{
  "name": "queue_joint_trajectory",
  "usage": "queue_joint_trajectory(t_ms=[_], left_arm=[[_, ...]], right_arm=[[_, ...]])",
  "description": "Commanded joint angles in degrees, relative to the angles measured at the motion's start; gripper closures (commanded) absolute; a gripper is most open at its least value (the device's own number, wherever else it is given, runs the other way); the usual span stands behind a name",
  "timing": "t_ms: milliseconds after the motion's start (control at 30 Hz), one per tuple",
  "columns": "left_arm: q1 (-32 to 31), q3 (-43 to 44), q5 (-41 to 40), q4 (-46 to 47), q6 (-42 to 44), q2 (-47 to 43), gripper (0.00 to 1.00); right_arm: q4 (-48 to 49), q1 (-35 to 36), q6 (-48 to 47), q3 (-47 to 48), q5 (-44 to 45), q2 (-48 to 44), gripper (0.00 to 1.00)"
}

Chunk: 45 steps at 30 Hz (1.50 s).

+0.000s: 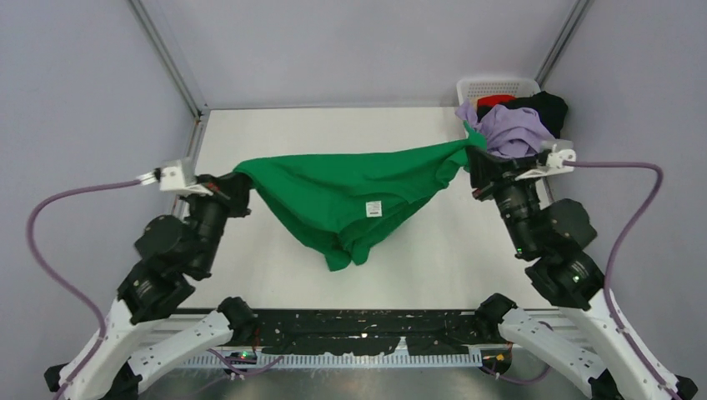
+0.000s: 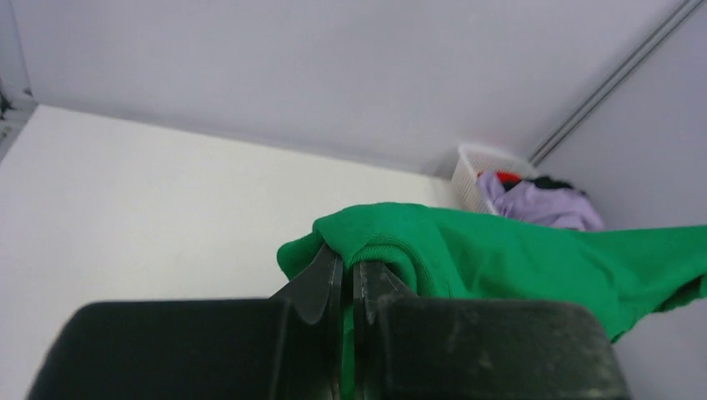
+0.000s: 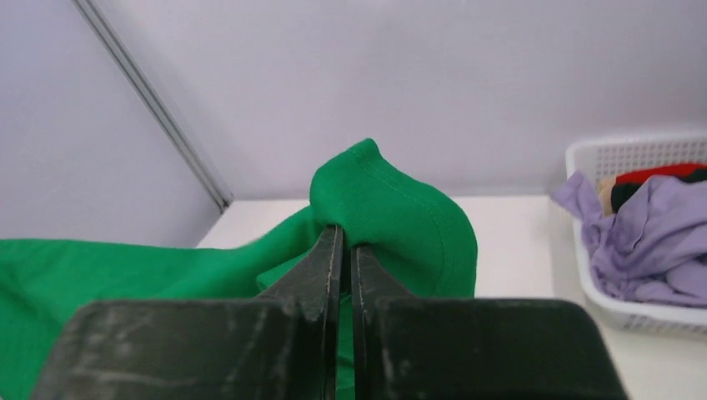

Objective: Fold and stack the t-shirts
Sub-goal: Flatten out the tshirt

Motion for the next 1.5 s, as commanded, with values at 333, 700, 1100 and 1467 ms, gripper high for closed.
queue_joint_trajectory(t_ms=[333, 700, 1100, 1467], left_arm=[[0.4, 8.2, -4.5, 11.8, 16.2, -0.6, 1.00], [31.7, 35.0, 28.3, -0.8, 4.0, 30.3, 1.00], [40.2, 47.9, 35.3, -10.7, 3.5, 39.0, 1.00], [40.4, -2.2, 36.2, -11.4, -8.5, 25.4, 1.00]], right_arm=[[-5.5, -0.2, -7.1, 16.8, 2.5, 2.5, 0.95], [-1.5, -12.0, -12.2, 30.7, 1.6, 28.8, 0.95], [-9.6, -18.7, -12.5, 42.9, -9.4, 37.3, 0.95], [-31.6, -19.2, -6.2, 15.9, -11.1, 32.4, 0.95]])
